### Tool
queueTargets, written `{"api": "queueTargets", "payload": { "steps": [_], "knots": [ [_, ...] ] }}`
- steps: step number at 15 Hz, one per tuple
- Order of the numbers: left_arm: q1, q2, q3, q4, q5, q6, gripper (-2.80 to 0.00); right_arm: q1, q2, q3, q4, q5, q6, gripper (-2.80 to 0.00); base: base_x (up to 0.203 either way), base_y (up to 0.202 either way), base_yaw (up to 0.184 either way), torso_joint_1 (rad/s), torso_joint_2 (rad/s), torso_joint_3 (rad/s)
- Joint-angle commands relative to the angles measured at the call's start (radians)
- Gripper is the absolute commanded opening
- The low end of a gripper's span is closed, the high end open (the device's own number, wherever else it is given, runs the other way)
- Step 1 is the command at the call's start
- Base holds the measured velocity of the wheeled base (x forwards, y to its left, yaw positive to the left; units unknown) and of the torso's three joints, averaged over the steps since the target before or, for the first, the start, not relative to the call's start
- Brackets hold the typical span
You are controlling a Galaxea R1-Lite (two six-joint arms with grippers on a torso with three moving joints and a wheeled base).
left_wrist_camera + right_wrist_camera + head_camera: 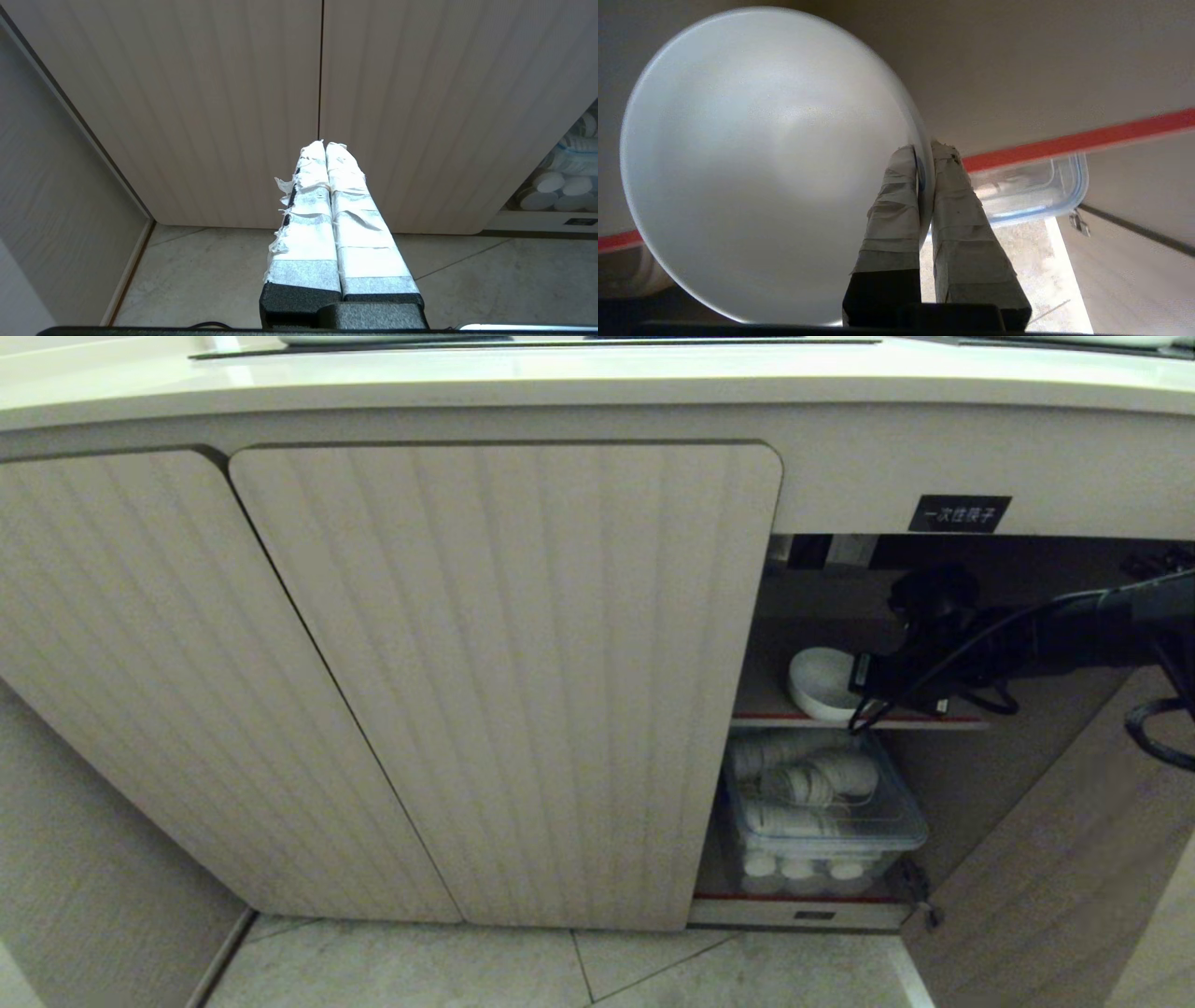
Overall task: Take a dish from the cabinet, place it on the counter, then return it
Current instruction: Take the bowl from the cabinet
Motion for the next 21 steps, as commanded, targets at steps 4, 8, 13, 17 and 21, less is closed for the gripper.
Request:
{"api": "queueTargets", "payload": {
  "steps": [4,8,13,17,21],
  "knots": [
    [0.0,0.0,-0.001,0.0,0.0,-0.001,-2.8,0.001,-0.062,0.113,-0.056,0.001,0.005,-2.8,0.0,0.0,0.0,0.0,0.0,0.0],
    [0.0,0.0,-0.001,0.0,0.0,-0.001,-2.8,0.001,-0.097,0.156,-0.075,0.006,0.045,-2.8,0.0,0.0,0.0,0.0,0.0,0.0],
    [0.0,0.0,0.001,0.0,0.0,-0.001,-2.8,0.004,-0.12,0.162,-0.068,0.006,0.063,-2.8,0.0,0.0,0.0,0.0,0.0,0.0],
    [0.0,0.0,-0.001,0.0,0.0,-0.001,-2.8,0.004,-0.144,0.208,-0.075,0.006,0.072,-2.8,0.0,0.0,0.0,0.0,0.0,0.0],
    [0.0,0.0,0.0,0.0,0.0,-0.001,-2.8,0.005,-0.19,0.284,-0.078,0.006,0.072,-2.8,0.0,0.0,0.0,0.0,0.0,0.0]
  ]
}}
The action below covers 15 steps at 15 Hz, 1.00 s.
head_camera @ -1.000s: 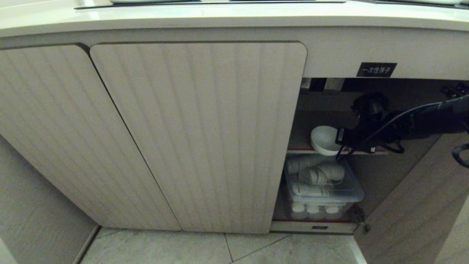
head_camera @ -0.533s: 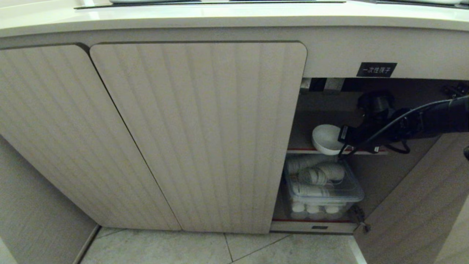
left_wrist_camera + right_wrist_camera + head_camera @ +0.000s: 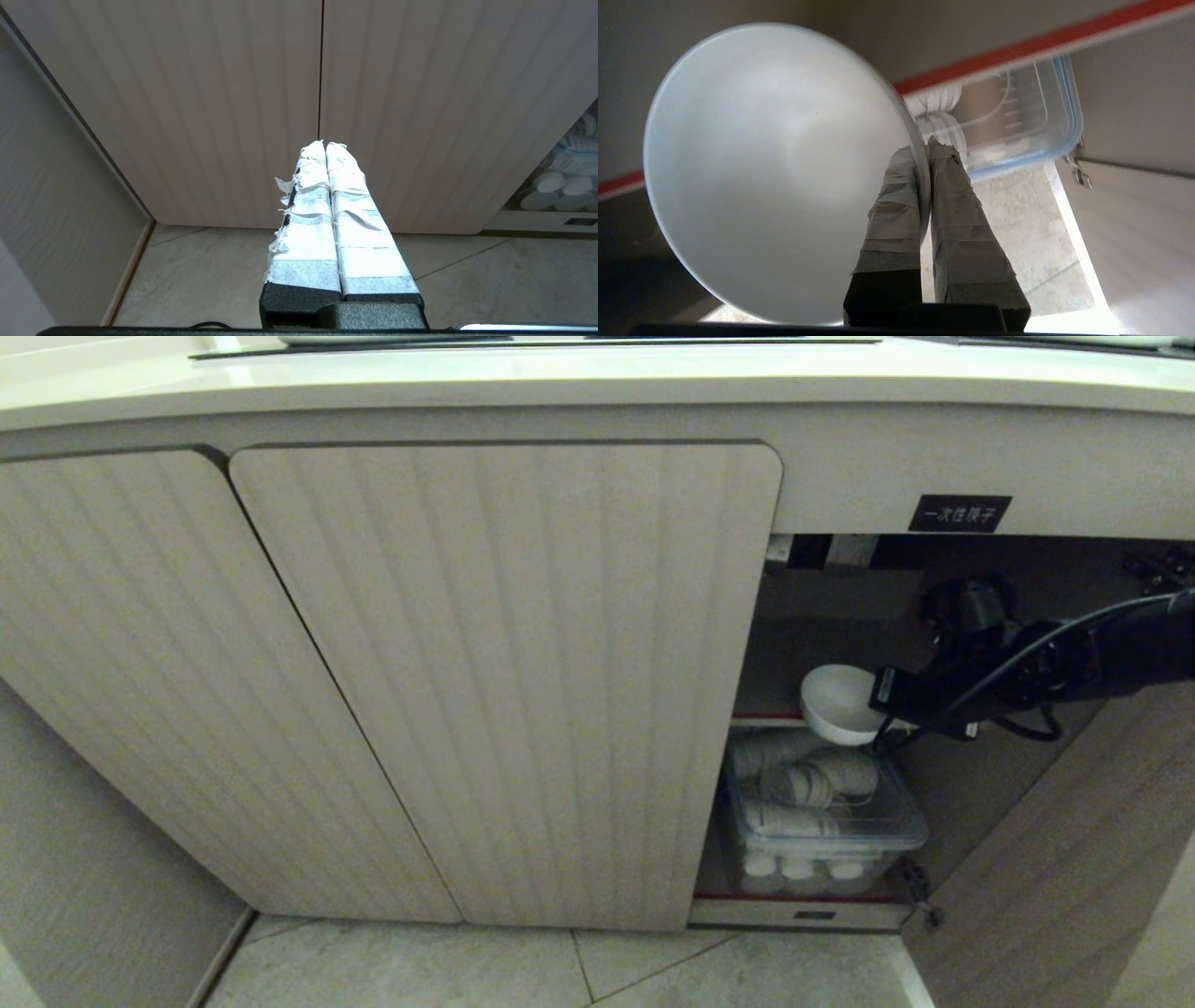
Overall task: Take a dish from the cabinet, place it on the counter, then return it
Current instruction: Take the bowl from the cabinet, then place it on the table
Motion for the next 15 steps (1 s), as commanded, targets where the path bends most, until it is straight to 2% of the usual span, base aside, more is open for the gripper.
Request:
{"api": "queueTargets", "payload": {
  "steps": [1,9,15],
  "knots": [
    [0.0,0.0,0.0,0.0,0.0,-0.001,-2.8,0.002,-0.037,0.035,-0.001,0.0,0.002,-2.8,0.0,0.0,0.0,0.0,0.0,0.0],
    [0.0,0.0,-0.001,0.0,0.0,-0.001,-2.8,0.014,-0.143,0.185,-0.06,0.013,0.001,-2.8,0.0,0.0,0.0,0.0,0.0,0.0],
    [0.0,0.0,-0.001,0.0,0.0,-0.001,-2.8,0.02,-0.257,0.378,-0.132,0.036,-0.001,-2.8,0.0,0.0,0.0,0.0,0.0,0.0]
  ]
}}
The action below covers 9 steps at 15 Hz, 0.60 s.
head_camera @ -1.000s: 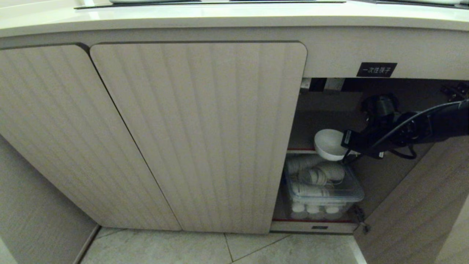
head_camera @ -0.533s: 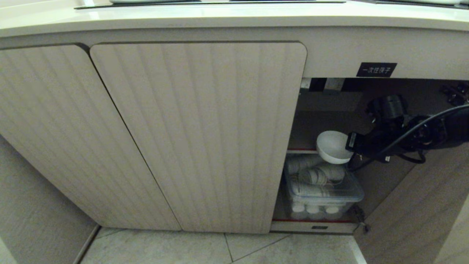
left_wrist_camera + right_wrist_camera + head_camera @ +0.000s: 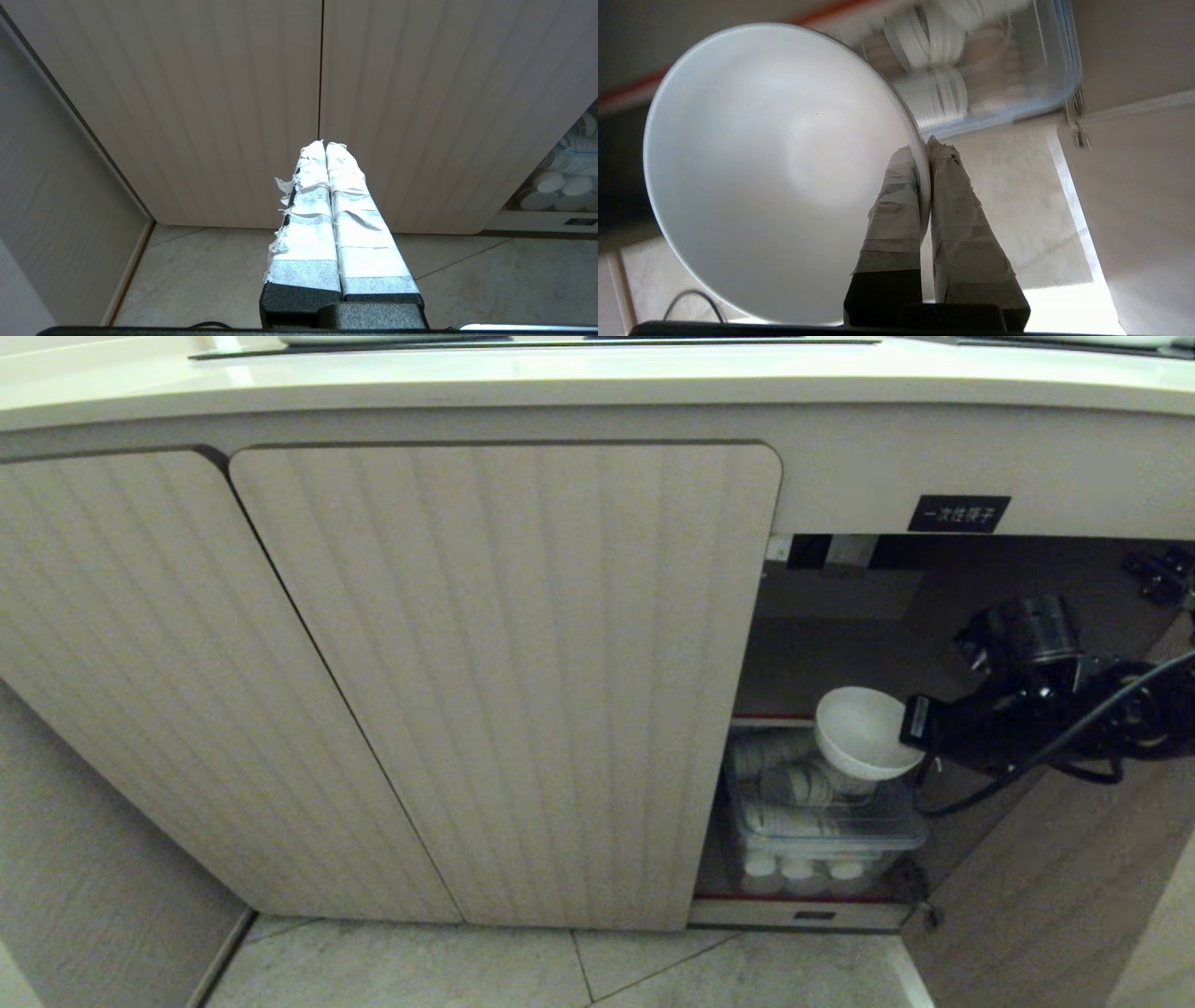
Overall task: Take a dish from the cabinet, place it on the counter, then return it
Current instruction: Place it on the table
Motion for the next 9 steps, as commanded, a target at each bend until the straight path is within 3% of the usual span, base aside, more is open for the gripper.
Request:
{"api": "queueTargets", "payload": {
  "steps": [1,9],
  "knots": [
    [0.0,0.0,-0.001,0.0,0.0,-0.001,-2.8,0.004,-0.057,0.077,-0.023,0.002,0.003,-2.8,0.0,0.0,0.0,0.0,0.0,0.0],
    [0.0,0.0,0.0,0.0,0.0,-0.001,-2.8,0.018,-0.219,0.295,-0.08,0.065,-0.002,-2.8,0.0,0.0,0.0,0.0,0.0,0.0]
  ]
}}
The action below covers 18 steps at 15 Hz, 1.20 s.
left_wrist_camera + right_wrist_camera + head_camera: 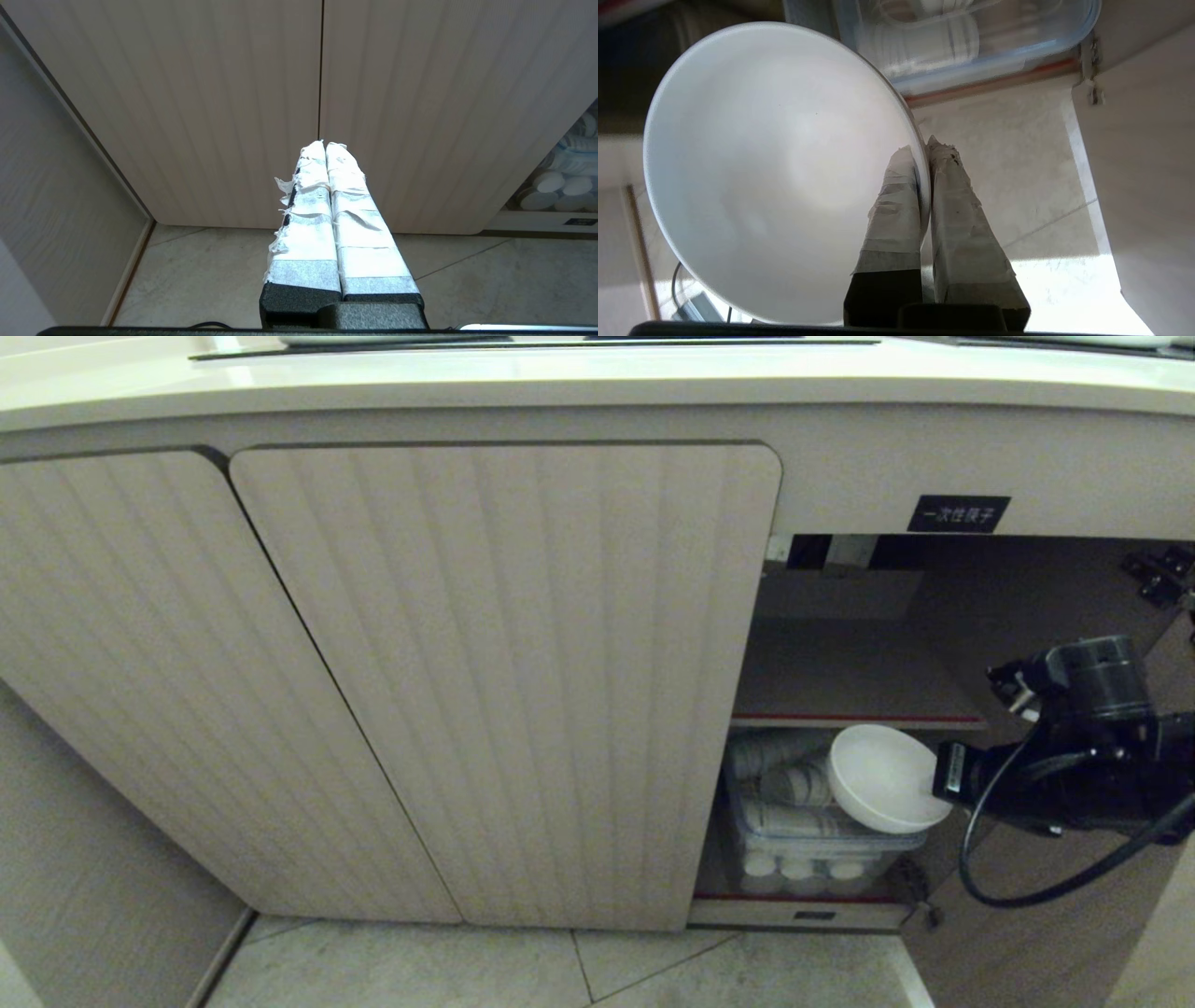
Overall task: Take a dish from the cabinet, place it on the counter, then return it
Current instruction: Place it on the table
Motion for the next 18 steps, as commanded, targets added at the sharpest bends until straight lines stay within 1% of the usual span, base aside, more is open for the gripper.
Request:
{"api": "queueTargets", "payload": {
  "steps": [1,5,7,12,14,17,18],
  "knots": [
    [0.001,0.0,0.0,0.0,0.0,0.0,-2.8,0.006,-0.061,0.051,0.0,0.006,0.002,-2.8,0.0,0.0,0.0,0.0,0.0,0.0],
    [0.0,0.0,-0.001,0.0,0.0,0.0,-2.8,0.012,-0.141,0.149,-0.001,0.015,0.003,-2.8,0.0,0.0,0.0,0.0,0.0,0.0],
    [0.0,0.0,-0.001,0.0,0.0,0.0,-2.8,0.012,-0.198,0.192,-0.001,0.057,0.001,-2.8,0.0,0.0,0.0,0.0,0.0,0.0],
    [0.0,0.0,0.0,0.0,0.0,0.0,-2.8,0.012,-0.317,0.291,0.007,0.078,0.0,-2.8,0.0,0.0,0.0,0.0,0.0,0.0],
    [0.0,0.0,0.0,0.0,0.0,0.0,-2.8,0.012,-0.37,0.326,0.01,0.121,-0.007,-2.8,0.0,0.0,0.0,0.0,0.0,0.0],
    [0.0,0.0,-0.001,0.0,0.0,0.0,-2.8,0.013,-0.433,0.392,0.013,0.139,-0.115,-2.8,0.0,0.0,0.0,0.0,0.0,0.0],
    [0.0,0.0,0.0,0.0,0.0,0.0,-2.8,0.014,-0.453,0.407,0.015,0.149,-0.139,-2.8,0.0,0.0,0.0,0.0,0.0,0.0]
  ]
}}
